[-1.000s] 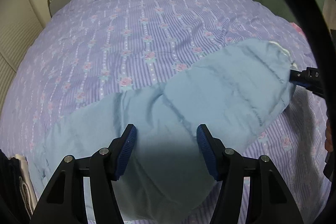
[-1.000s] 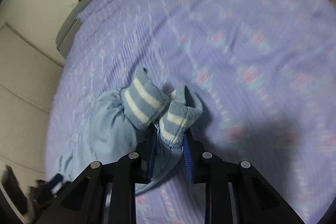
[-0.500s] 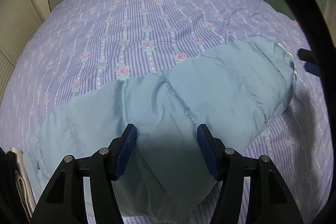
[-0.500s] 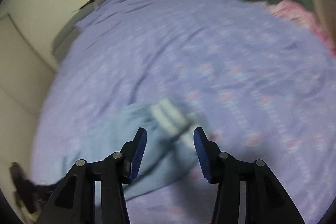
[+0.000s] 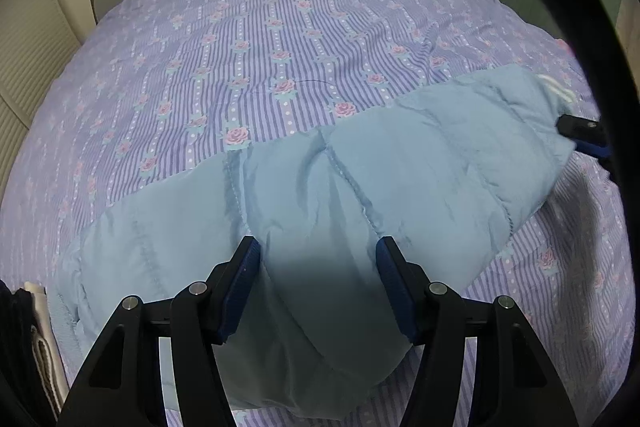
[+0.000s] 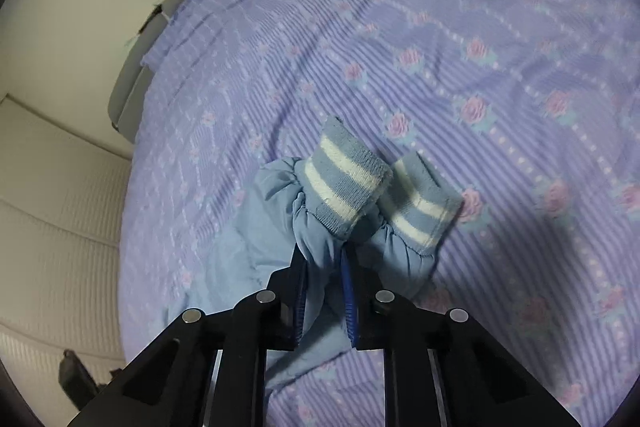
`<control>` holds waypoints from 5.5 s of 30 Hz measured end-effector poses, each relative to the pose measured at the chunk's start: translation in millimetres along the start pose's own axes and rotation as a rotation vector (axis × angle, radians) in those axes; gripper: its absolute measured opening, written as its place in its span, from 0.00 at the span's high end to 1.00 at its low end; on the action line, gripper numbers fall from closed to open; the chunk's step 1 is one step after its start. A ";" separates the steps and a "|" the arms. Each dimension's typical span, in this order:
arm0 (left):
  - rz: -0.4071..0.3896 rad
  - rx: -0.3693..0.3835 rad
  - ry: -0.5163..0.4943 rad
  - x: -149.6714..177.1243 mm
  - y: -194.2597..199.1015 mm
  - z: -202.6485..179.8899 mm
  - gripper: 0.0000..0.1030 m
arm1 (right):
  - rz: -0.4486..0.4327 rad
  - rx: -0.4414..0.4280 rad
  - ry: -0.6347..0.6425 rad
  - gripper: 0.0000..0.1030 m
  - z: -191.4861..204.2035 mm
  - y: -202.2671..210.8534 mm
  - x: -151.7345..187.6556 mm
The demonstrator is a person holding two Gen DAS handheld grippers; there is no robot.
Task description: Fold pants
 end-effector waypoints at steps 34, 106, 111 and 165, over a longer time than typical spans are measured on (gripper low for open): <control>-0.054 0.000 -0.008 -22.5 12.5 -24.0 0.41 | 0.102 -0.102 -0.136 0.59 -45.8 -34.5 -11.0; 0.071 -0.136 0.384 138.7 152.3 284.0 0.52 | 0.215 0.072 0.984 0.34 331.7 -19.3 312.3; -0.009 -0.111 0.373 112.6 168.6 269.8 0.52 | 0.171 -0.030 0.871 0.34 337.5 31.3 285.0; 0.128 0.111 0.464 94.5 16.8 196.3 0.82 | 0.480 -0.116 0.196 0.24 141.7 -87.6 197.2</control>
Point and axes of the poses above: each gripper's, at about its wrist camera, not at the fingertips, and y roughly against the way its jaws point, z to its left, x to its underside, the point moved 9 cm from there along -y, roughly the way its jaws point, and after that the axes turned 3 degrees about -y, right-handed, at the moved point
